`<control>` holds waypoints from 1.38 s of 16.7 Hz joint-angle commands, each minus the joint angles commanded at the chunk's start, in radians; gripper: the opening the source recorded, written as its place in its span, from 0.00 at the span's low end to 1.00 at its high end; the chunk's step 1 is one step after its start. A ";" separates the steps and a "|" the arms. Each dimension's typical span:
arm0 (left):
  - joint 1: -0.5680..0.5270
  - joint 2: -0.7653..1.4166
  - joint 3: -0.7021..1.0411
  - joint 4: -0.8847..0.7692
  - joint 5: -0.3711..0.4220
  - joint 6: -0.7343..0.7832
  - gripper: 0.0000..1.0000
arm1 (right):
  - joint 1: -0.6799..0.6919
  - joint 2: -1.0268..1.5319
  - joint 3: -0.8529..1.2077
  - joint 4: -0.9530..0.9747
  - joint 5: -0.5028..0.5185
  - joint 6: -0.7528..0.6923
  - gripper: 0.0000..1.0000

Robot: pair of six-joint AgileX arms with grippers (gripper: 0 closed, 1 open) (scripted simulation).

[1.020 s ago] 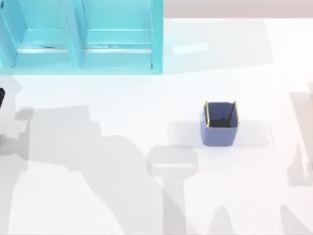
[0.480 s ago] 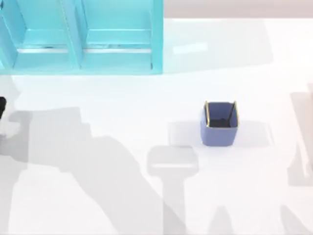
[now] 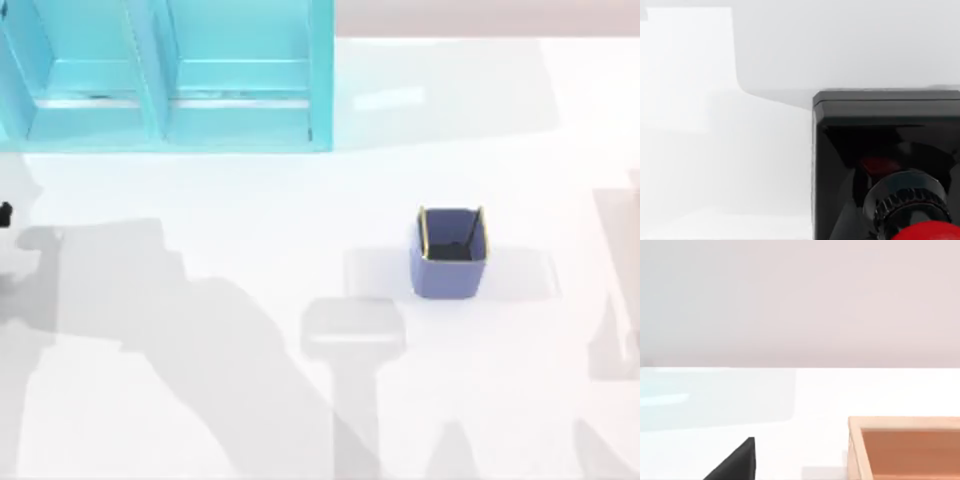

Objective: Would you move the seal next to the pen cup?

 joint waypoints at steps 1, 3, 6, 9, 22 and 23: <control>0.000 0.000 0.000 0.000 0.000 0.000 0.10 | 0.000 0.000 0.000 0.000 0.000 0.000 1.00; 0.000 0.000 0.000 0.000 0.000 0.000 0.00 | 0.000 0.000 0.000 0.000 0.000 0.000 1.00; 0.000 0.000 0.000 0.000 0.000 0.000 0.00 | 0.000 0.000 0.000 0.000 0.000 0.000 1.00; 0.000 0.000 0.000 0.000 0.000 0.000 0.00 | 0.000 0.000 0.000 0.000 0.000 0.000 1.00; -0.321 -0.066 0.362 -0.450 0.000 -0.319 0.00 | 0.000 0.000 0.000 0.000 0.000 0.000 1.00; -0.352 -0.077 0.393 -0.485 0.000 -0.350 0.00 | 0.000 0.000 0.000 0.000 0.000 0.000 1.00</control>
